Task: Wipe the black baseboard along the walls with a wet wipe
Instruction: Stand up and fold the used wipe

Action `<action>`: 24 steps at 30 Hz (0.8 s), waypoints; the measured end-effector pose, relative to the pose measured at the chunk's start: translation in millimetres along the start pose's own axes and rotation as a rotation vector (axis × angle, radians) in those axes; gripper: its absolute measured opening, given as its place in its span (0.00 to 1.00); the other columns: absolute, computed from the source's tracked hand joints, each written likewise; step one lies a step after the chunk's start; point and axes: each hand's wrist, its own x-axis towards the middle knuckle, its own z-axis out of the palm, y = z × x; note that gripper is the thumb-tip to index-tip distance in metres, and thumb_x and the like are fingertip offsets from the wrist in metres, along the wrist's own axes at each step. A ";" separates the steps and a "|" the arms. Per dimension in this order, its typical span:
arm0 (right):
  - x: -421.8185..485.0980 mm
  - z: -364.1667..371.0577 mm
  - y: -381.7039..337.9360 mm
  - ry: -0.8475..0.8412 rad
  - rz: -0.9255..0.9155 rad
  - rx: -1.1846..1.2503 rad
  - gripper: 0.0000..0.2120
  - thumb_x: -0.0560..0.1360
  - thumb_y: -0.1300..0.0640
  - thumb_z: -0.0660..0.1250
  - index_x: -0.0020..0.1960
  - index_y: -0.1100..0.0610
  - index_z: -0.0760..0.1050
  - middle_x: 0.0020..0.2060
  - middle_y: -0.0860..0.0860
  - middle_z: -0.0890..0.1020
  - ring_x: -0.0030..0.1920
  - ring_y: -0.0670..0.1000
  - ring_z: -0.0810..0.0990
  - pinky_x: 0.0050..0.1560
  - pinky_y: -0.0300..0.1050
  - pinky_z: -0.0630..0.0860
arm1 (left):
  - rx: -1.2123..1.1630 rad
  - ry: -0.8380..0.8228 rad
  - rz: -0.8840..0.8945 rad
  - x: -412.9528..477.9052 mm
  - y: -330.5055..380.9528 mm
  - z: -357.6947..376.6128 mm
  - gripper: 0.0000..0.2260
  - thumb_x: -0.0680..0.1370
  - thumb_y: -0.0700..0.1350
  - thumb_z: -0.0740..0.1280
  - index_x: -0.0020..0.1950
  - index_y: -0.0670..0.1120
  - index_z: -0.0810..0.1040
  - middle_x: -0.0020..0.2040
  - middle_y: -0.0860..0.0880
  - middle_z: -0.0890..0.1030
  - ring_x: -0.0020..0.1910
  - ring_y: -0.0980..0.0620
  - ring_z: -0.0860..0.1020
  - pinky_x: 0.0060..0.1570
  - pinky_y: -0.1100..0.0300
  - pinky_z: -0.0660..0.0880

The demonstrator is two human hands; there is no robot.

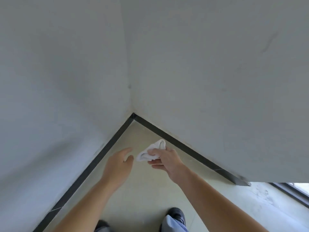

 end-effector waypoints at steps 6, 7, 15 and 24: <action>-198.7 44.8 -105.7 -0.135 -0.136 -0.276 0.07 0.72 0.56 0.70 0.50 0.56 0.77 0.44 0.54 0.83 0.39 0.51 0.82 0.49 0.47 0.80 | -0.036 0.135 -0.030 -170.6 93.7 -123.1 0.19 0.81 0.43 0.57 0.72 0.50 0.68 0.69 0.53 0.72 0.65 0.54 0.73 0.65 0.59 0.69; -225.4 51.5 -115.6 -0.164 -0.160 -0.334 0.08 0.72 0.56 0.70 0.50 0.56 0.77 0.44 0.54 0.83 0.39 0.51 0.81 0.48 0.46 0.80 | -0.040 0.175 -0.042 -196.8 105.2 -139.1 0.19 0.81 0.43 0.57 0.72 0.50 0.68 0.69 0.53 0.72 0.62 0.54 0.74 0.62 0.61 0.69; -411.6 115.0 -129.2 -0.503 -0.289 -0.652 0.07 0.73 0.55 0.70 0.47 0.59 0.78 0.37 0.54 0.82 0.36 0.50 0.80 0.38 0.42 0.77 | -0.209 0.575 -0.252 -428.5 121.5 -198.7 0.19 0.80 0.46 0.58 0.71 0.54 0.68 0.70 0.58 0.70 0.56 0.54 0.78 0.52 0.68 0.67; -603.1 270.1 -20.3 -1.004 -0.433 -1.145 0.12 0.74 0.50 0.68 0.49 0.59 0.79 0.37 0.54 0.82 0.35 0.49 0.80 0.39 0.40 0.77 | -0.410 0.979 -0.542 -679.3 17.4 -216.8 0.19 0.78 0.45 0.59 0.70 0.54 0.71 0.68 0.57 0.72 0.54 0.58 0.76 0.59 0.65 0.69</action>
